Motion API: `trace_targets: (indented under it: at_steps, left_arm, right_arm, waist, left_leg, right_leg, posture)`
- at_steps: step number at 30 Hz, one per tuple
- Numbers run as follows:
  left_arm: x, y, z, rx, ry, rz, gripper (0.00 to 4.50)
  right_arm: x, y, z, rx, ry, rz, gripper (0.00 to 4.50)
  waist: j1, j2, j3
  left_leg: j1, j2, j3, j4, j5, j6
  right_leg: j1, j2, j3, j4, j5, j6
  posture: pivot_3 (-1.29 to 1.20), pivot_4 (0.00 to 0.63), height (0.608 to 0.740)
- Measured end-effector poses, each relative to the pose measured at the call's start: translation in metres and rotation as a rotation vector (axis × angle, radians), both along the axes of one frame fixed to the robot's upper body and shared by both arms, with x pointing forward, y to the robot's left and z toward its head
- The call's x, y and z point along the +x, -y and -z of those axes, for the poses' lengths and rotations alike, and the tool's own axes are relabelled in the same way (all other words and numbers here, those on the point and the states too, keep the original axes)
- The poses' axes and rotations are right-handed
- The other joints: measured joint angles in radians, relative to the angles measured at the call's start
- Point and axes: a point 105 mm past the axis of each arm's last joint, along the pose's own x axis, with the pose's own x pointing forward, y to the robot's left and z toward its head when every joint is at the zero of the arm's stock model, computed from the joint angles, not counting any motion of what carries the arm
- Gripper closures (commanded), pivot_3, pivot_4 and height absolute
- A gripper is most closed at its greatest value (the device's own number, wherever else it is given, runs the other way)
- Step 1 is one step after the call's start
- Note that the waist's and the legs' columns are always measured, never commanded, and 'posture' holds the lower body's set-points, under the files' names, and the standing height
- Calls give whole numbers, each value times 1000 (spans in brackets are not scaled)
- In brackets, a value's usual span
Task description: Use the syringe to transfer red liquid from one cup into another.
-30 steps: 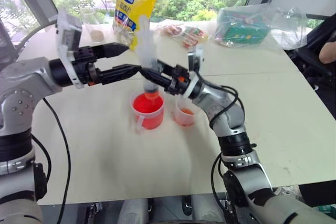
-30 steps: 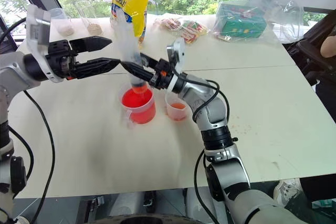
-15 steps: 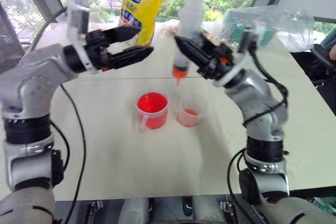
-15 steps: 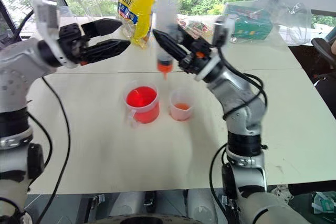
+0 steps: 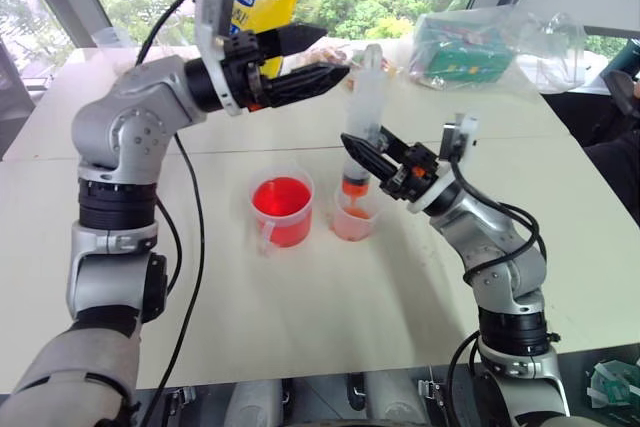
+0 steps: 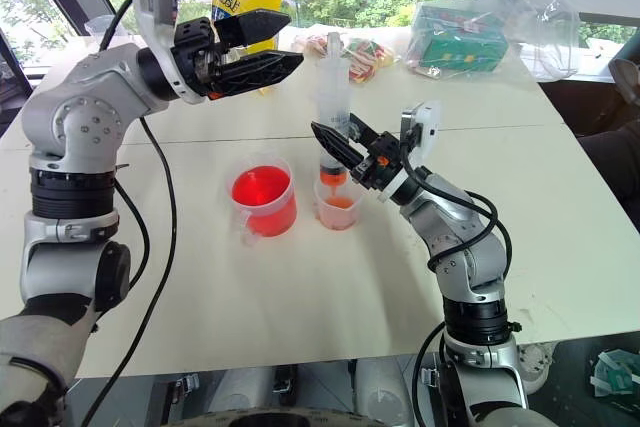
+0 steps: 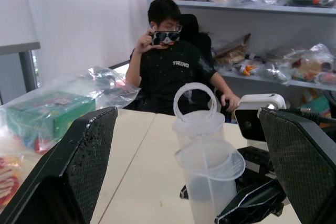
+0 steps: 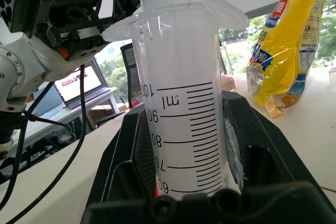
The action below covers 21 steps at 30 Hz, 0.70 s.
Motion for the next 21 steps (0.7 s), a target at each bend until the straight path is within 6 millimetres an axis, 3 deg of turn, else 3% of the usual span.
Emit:
trace_targets:
  at_steps: [4,10,14,20,21]
  left_arm:
    - [4,2,-4,-7,20,-12,77]
    - [19,6,9,2,-8,-42,77]
    - [22,15,17,19,-4,-27,1281]
    - [27,29,26,37,-7,-6,4334]
    - [26,32,28,41,-7,7,4457]
  right_arm:
    - [-1,-2,3,-7,-1,-3,3115]
    - [-1,-3,4,-13,-2,-1,3115]
    - [-2,-3,3,-19,2,-3,3115]
    - [-7,-5,-1,-33,29,-10,3115]
    - [-7,-5,-2,-35,30,-11,3115]
  waist:
    - [1,0,0]
    - [2,0,0]
    - [2,0,0]
    - [2,0,0]
    - [2,0,0]
  left_leg:
    - [0,0,0,0,0,0]
    - [0,0,0,0,0,0]
    - [0,0,0,0,0,0]
    - [0,0,0,0,0,0]
    - [0,0,0,0,0,0]
  right_leg:
    - [0,0,0,0,0,0]
    - [0,0,0,0,0,0]
    - [0,0,0,0,0,0]
    - [0,0,0,0,0,0]
    - [0,0,0,0,0,0]
  posture:
    - [0,150,740]
    - [0,150,740]
    - [0,150,740]
    - [0,150,740]
    - [0,150,740]
